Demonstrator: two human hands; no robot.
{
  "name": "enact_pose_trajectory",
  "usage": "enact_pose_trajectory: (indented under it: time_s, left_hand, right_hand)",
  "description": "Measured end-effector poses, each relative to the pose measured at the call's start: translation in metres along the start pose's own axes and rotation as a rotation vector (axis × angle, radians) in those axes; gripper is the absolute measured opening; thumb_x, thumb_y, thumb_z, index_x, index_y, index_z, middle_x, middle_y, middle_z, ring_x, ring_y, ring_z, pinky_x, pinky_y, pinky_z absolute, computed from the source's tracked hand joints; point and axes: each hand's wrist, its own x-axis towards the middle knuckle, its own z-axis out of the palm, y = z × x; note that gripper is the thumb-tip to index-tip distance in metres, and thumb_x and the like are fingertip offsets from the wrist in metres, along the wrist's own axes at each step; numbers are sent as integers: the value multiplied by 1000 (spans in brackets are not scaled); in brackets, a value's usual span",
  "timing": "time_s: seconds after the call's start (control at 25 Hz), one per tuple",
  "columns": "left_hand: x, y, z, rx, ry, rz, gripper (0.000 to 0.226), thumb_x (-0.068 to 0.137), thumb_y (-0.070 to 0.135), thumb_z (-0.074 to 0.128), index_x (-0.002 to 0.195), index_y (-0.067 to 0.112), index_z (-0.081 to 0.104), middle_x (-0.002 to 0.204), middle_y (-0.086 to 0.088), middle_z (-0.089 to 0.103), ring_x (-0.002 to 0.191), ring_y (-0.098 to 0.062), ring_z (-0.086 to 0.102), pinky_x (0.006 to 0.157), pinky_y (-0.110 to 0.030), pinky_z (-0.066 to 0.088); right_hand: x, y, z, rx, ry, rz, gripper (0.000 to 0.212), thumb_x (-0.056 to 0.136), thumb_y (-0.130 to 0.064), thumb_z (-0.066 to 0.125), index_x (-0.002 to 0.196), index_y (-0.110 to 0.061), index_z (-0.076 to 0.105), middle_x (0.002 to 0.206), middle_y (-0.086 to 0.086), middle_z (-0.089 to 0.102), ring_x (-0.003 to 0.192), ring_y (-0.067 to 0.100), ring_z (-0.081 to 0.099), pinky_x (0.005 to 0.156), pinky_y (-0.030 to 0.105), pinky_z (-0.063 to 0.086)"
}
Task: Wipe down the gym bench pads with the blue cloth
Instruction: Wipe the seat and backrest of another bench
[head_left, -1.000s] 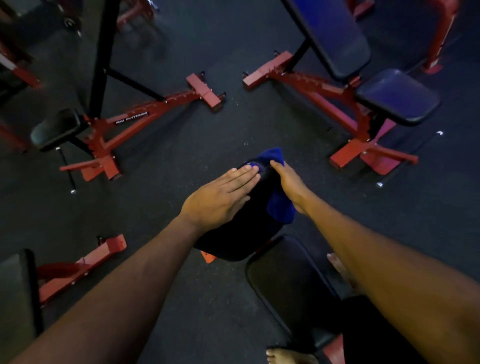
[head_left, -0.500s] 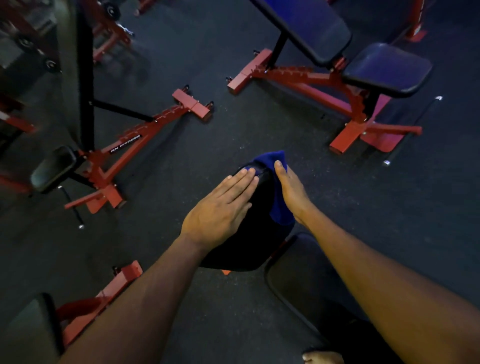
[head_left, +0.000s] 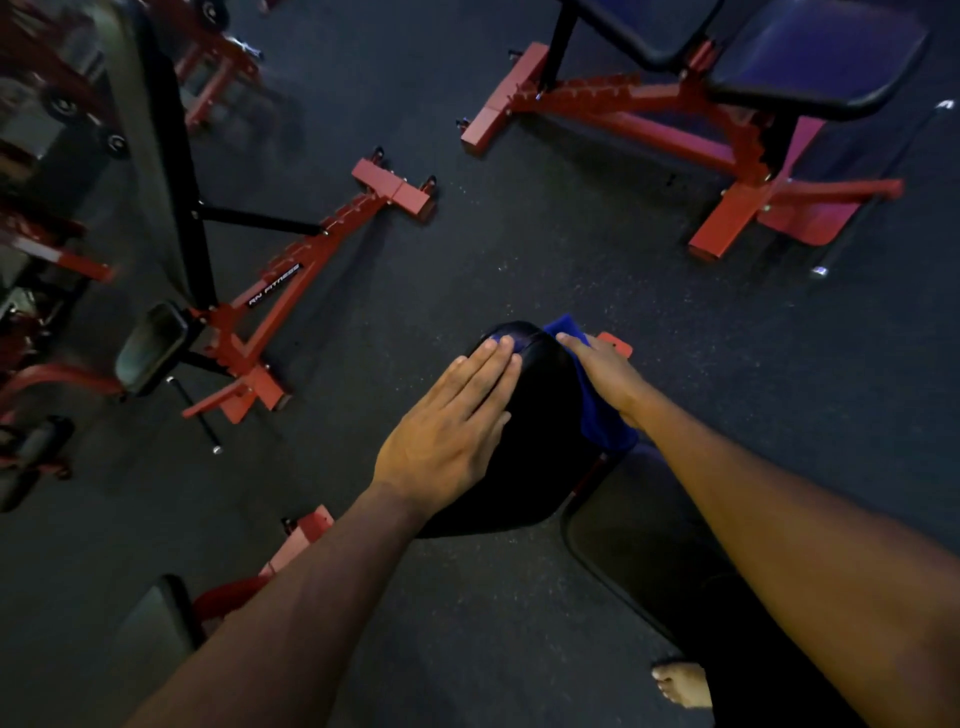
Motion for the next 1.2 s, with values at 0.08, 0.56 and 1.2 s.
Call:
enact_pose_trajectory:
  time_s: [0.08,0.56,1.2]
  left_hand:
    - [-1,-1,0,-20,1,2,52,109,21,44,157,2,33,167,-14,26,156,-24,23,125,-43,26]
    - [6,4,-7,14,-14,-15,54,107,20,49,155,0,35,165,-15,29,155,-26,26,124,-43,28]
    - [8,10,-14,64,-80,-52,60,104,19,50,158,1,29,167,-15,25,156,-28,21,127,-42,22]
  right_hand:
    - [-7,-13,4,69,17,-74,28,91,-55,53,108,-41,70,113,-15,71,112,4,62,105,32,44]
    - [-4,5,-7,-31,28,-98,39,106,-40,38,131,-19,58,120,-6,58,118,10,49,87,18,30]
    - [-14,1,4,-70,72,-477,26,105,-35,40,126,-30,55,106,-23,54,106,2,47,95,8,33]
